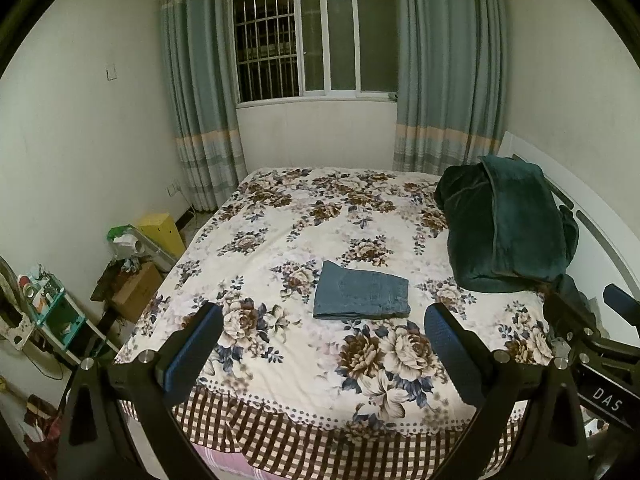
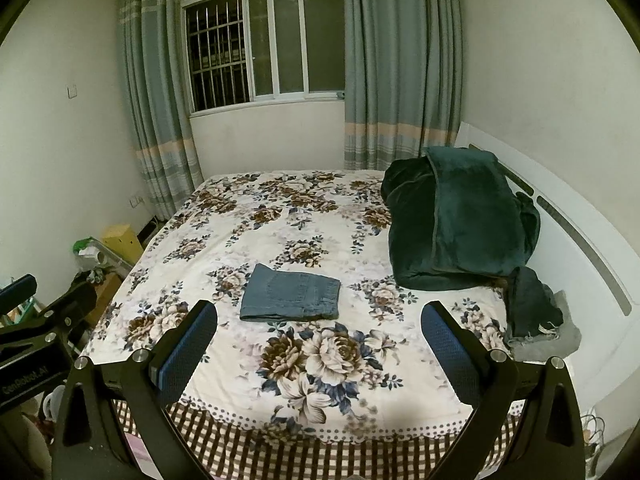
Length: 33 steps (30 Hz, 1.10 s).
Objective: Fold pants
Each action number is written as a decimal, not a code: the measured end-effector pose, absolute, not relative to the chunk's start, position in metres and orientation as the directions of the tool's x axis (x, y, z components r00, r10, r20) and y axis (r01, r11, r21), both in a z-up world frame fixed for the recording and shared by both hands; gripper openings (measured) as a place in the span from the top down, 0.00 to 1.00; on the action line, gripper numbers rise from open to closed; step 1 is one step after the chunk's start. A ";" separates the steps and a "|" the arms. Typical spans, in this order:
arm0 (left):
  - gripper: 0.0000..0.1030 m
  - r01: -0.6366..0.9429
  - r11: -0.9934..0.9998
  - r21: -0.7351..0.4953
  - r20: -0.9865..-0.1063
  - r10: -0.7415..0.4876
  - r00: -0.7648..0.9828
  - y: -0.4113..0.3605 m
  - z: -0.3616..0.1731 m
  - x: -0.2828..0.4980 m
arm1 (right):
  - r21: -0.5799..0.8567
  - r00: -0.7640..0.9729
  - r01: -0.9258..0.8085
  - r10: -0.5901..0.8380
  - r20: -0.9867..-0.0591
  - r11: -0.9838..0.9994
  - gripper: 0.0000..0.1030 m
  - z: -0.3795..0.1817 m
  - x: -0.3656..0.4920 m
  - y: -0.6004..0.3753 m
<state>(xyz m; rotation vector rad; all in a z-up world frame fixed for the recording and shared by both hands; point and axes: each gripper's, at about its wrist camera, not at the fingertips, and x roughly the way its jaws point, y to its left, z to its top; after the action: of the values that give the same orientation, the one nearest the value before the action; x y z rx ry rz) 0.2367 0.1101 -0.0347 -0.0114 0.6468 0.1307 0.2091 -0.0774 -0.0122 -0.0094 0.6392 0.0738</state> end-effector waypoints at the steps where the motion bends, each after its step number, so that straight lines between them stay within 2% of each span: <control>1: 0.00 -0.126 0.992 0.032 -0.601 0.120 0.790 0.110 -0.035 0.237 | 0.014 0.800 -0.072 0.066 -0.597 0.997 0.00 -0.012 0.209 -0.078; 33: 0.00 -0.124 0.991 0.042 -0.594 0.125 0.795 0.113 -0.029 0.244 | 0.023 0.799 -0.075 0.074 -0.597 0.997 0.00 -0.009 0.212 -0.079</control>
<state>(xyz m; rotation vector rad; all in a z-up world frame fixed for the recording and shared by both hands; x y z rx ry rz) 0.2436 0.1128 -0.0295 0.0011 0.6380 0.1337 0.2119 -0.0790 -0.0088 -0.0014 0.6405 0.0797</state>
